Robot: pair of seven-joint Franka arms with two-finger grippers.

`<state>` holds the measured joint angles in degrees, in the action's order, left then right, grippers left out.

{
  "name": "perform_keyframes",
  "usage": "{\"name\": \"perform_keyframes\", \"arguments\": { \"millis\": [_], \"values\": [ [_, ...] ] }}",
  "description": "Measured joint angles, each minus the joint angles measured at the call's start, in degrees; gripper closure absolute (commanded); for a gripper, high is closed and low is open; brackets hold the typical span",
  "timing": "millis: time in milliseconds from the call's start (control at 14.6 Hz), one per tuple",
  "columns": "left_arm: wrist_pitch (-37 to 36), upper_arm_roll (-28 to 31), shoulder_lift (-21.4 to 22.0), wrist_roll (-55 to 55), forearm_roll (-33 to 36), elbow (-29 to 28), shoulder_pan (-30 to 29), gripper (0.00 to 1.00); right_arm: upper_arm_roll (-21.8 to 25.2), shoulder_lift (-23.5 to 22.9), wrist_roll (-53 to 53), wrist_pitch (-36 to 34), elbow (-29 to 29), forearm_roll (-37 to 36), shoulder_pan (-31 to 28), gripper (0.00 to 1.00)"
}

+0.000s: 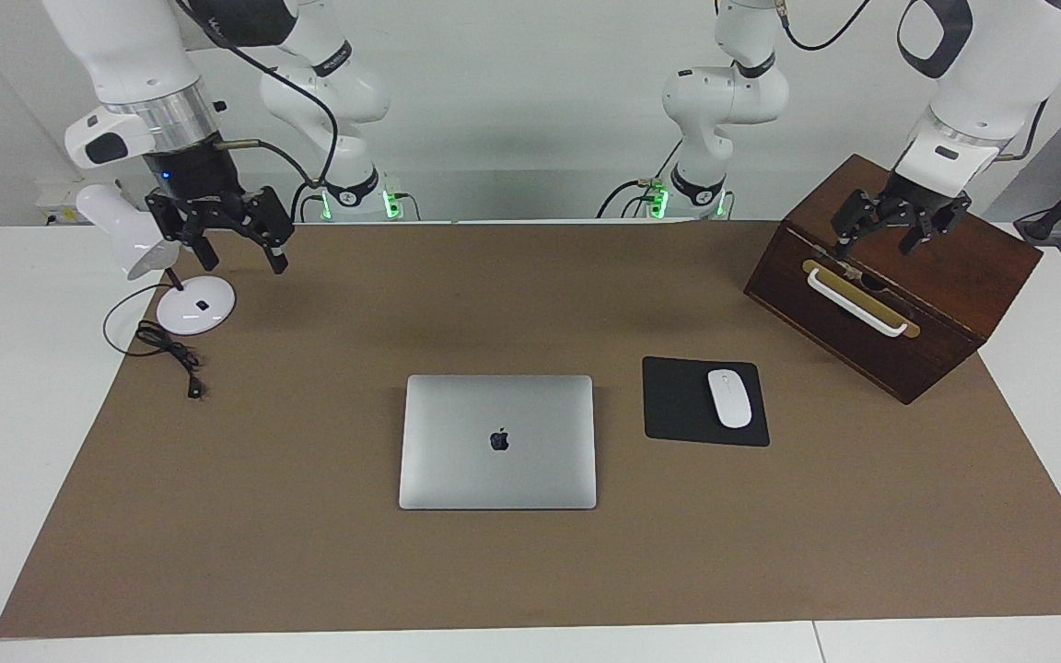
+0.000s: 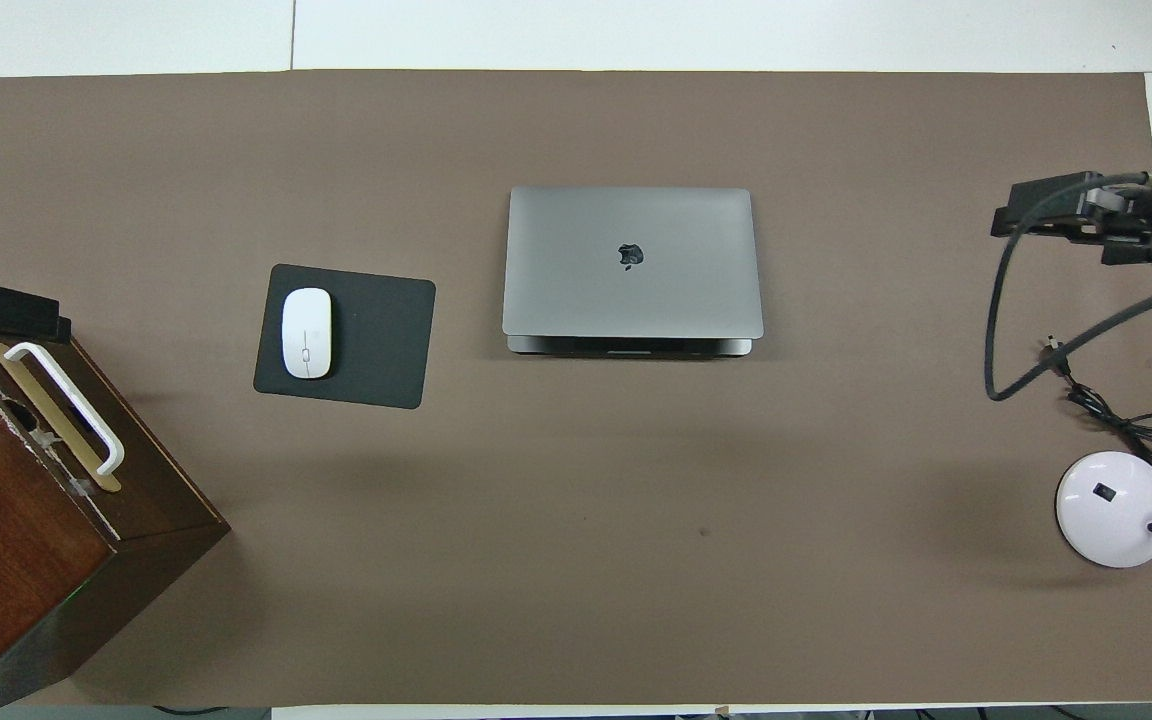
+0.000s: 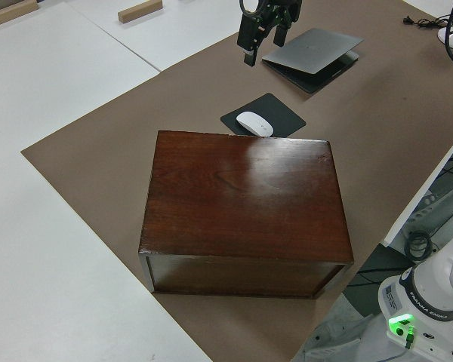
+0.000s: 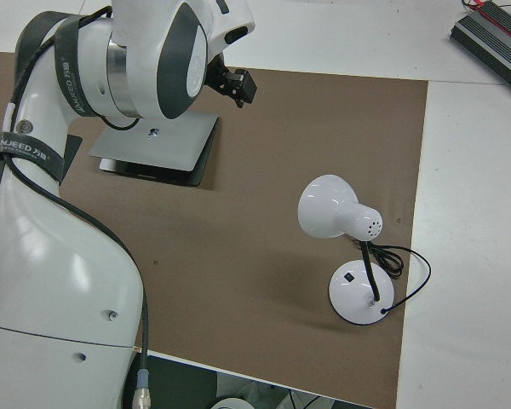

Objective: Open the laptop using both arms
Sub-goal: 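Reach the right gripper to the laptop lid while the left gripper advances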

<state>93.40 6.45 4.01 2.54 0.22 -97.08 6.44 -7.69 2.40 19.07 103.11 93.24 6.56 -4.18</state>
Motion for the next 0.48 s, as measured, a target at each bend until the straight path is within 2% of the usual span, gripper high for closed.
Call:
{"name": "perform_keyframes", "arguments": {
  "millis": [206, 344, 412, 481],
  "values": [
    [0.0, -0.2, 0.0, 0.0, 0.0, 0.0, 0.0, 0.0, -3.7, 0.0, 13.0, 3.7, 0.2, 5.8, 0.1, 0.0],
    [0.0, -0.5, 0.0, 0.0, 0.0, 0.0, 0.0, 0.0, -5.3, -0.1, 20.5, 9.3, 0.7, 9.0, 1.0, 0.0],
    [0.0, -0.6, 0.0, -0.1, 0.0, -0.1, 0.1, 0.26, -5.8, -0.2, 24.6, 12.9, 1.1, 10.1, 2.1, 0.0],
    [0.4, -0.7, 0.0, -0.3, 0.0, -0.3, 0.1, 0.81, -6.0, -0.4, 28.8, 16.7, 1.6, 11.1, 3.6, 0.0]
  ]
}}
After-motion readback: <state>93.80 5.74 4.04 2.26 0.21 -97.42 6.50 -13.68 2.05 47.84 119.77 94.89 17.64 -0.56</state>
